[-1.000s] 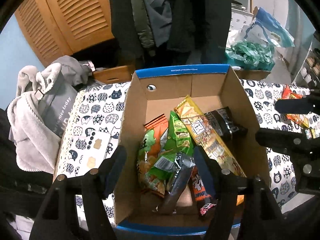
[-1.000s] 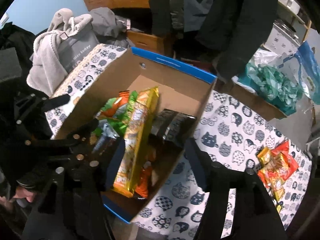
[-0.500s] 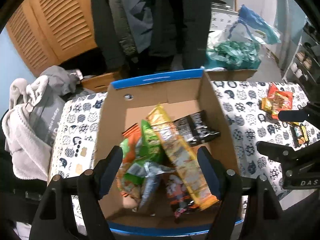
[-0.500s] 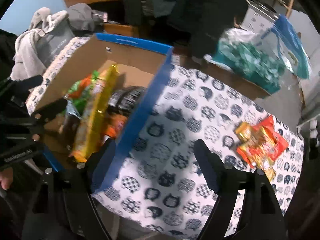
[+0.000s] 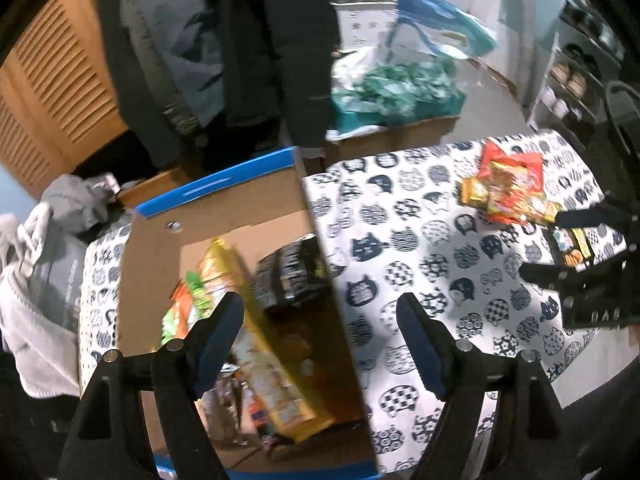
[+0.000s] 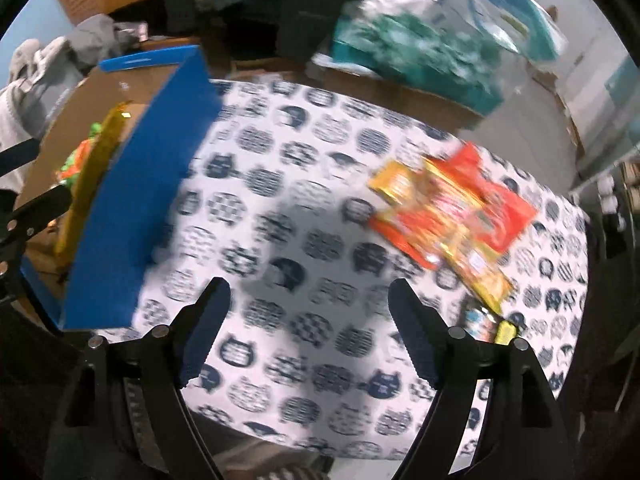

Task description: Organize snacks

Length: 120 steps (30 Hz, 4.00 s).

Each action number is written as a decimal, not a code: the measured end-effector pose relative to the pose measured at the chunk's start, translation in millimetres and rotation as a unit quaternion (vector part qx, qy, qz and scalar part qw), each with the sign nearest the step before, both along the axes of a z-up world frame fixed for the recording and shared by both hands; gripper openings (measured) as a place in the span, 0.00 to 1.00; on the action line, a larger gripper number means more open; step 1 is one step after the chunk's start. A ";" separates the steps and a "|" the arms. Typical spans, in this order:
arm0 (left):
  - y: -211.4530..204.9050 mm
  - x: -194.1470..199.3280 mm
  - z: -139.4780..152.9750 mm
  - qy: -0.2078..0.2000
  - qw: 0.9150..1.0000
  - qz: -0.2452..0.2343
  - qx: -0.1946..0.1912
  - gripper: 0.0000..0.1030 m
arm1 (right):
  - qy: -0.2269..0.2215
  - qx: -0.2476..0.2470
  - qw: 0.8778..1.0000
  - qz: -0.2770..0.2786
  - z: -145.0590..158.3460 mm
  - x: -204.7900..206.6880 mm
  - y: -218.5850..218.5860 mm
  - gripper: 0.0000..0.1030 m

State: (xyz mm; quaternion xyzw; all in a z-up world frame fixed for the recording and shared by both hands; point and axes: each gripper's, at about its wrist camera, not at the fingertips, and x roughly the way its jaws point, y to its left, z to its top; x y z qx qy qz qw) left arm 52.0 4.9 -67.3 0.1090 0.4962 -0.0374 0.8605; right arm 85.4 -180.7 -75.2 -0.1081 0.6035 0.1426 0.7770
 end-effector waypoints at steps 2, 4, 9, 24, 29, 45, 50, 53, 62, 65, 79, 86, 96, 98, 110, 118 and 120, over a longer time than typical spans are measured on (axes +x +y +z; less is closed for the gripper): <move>-14.8 0.5 -2.6 0.004 1.000 -0.015 0.005 0.78 | 0.002 -0.011 1.000 -0.003 -2.0 1.8 -12.6 0.78; -29.7 1.5 -5.7 0.007 1.000 -0.028 0.009 0.78 | 0.005 -0.021 1.000 -0.005 -4.9 3.5 -26.4 0.78; -62.3 9.4 -13.6 0.016 0.998 -0.053 0.018 0.78 | 0.029 -0.014 0.999 -0.016 -17.1 9.8 -61.0 0.78; -151.3 58.4 -48.8 0.073 0.990 -0.123 0.008 0.78 | 0.062 -0.026 0.998 -0.001 -58.4 41.5 -154.8 0.78; -171.8 75.0 -67.1 0.086 0.986 -0.140 0.034 0.78 | 0.071 -0.009 0.997 0.001 -73.2 52.3 -169.5 0.78; -194.6 91.2 -106.2 0.128 0.982 -0.142 0.016 0.78 | 0.126 0.052 0.991 -0.011 -113.1 47.4 -211.5 0.78; -201.3 88.3 -101.6 0.124 0.982 -0.143 0.011 0.78 | 0.135 0.047 0.990 -0.003 -115.0 22.3 -217.1 0.78; -205.2 85.3 -101.4 0.126 0.982 -0.143 0.007 0.78 | 0.138 0.038 0.990 0.009 -119.1 8.0 -216.3 0.78; -210.9 77.4 -111.2 0.132 0.980 -0.146 0.019 0.78 | 0.114 0.050 0.992 0.009 -109.2 -19.5 -209.0 0.79; -210.2 75.9 -117.2 0.137 0.980 -0.144 0.025 0.78 | 0.126 0.033 0.991 0.031 -114.9 -29.5 -205.9 0.79; -206.6 89.7 -116.8 0.151 0.981 -0.118 -0.020 0.78 | 0.123 -0.007 0.992 0.004 -126.6 -36.3 -199.8 0.56; -216.8 100.3 -110.9 0.152 0.981 -0.109 -0.057 0.79 | 0.094 0.010 0.995 -0.040 -91.2 -38.2 -213.6 0.56; -237.3 125.8 -115.6 0.147 0.983 -0.091 -0.070 0.79 | 0.059 0.020 0.995 -0.082 -71.1 -20.2 -232.8 0.56; -238.8 129.8 -117.9 0.145 0.983 -0.087 -0.071 0.79 | 0.058 0.026 0.994 -0.089 -74.1 -10.8 -236.9 0.56; -246.1 143.1 -135.1 0.138 0.986 -0.074 -0.062 0.53 | 0.046 0.002 0.995 -0.090 -80.3 4.3 -229.9 0.56; -238.4 126.5 -128.1 0.122 0.988 -0.092 -0.033 0.42 | 0.031 -0.015 0.996 -0.082 -67.3 13.7 -218.2 0.56; -233.2 121.7 -124.5 0.122 0.988 -0.092 -0.033 0.41 | 0.026 -0.016 0.996 -0.081 -61.0 14.6 -211.6 0.56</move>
